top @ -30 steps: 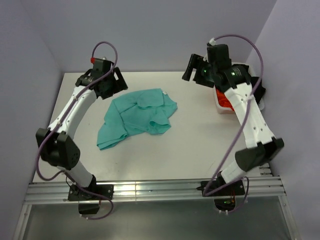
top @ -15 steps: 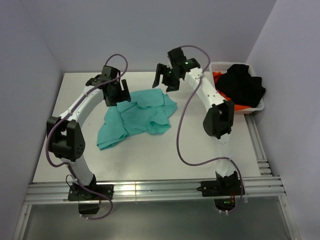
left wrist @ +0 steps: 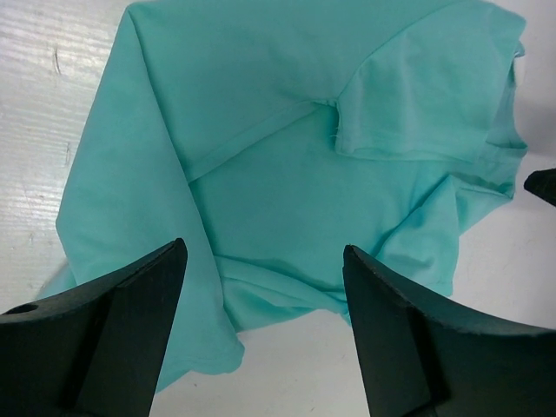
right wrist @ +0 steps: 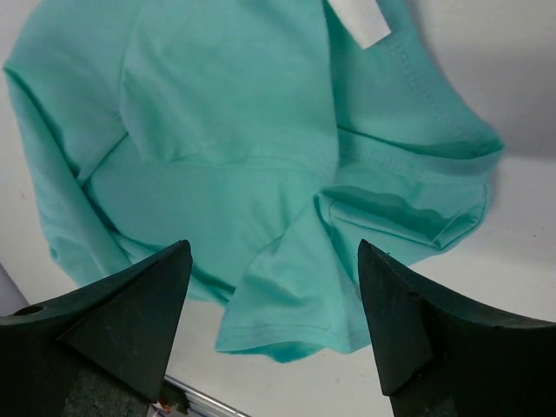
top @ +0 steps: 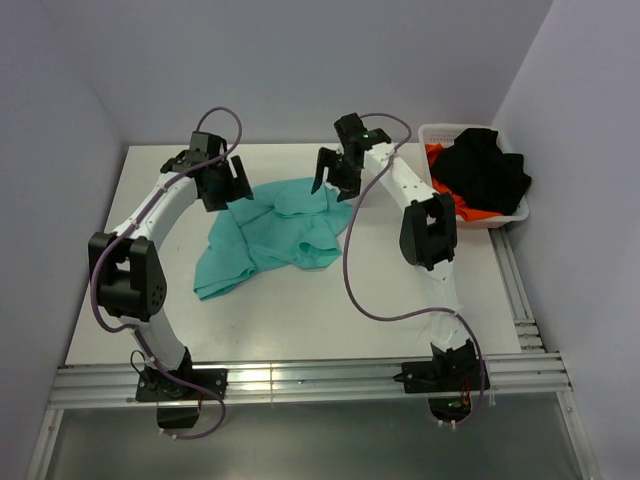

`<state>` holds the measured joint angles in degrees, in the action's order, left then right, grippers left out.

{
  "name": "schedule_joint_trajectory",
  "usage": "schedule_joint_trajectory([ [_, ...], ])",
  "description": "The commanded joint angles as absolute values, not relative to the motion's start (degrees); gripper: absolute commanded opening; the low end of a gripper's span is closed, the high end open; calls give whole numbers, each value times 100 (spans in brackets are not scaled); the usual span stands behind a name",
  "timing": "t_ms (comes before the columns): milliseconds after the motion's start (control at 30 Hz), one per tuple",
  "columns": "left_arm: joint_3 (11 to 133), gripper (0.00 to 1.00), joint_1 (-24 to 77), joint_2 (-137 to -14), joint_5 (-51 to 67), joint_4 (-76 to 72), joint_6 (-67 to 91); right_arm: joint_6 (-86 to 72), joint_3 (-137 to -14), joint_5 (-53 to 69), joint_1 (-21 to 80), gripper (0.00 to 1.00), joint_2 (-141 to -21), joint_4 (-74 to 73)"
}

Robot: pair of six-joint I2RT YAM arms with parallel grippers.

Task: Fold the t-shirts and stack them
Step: Flatten out the tshirt

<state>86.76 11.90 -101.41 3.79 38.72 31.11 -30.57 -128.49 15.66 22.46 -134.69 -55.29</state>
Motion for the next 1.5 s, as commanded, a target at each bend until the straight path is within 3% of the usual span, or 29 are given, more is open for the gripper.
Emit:
schedule_joint_trajectory([
  [0, 8517, 79, 1134, -9906, 510, 3648, 3190, -2944, -12780, 1450, 2197, 84, -13596, -5458],
  [900, 8481, 78, 791, -9765, 510, 3823, 3015, -3472, -13649, 2030, 2153, 75, -14537, -4931],
  [1467, 7990, 78, 598, -9501, 554, 3551, 3111, -3182, -13158, 1732, 2162, 72, -14309, -5185],
])
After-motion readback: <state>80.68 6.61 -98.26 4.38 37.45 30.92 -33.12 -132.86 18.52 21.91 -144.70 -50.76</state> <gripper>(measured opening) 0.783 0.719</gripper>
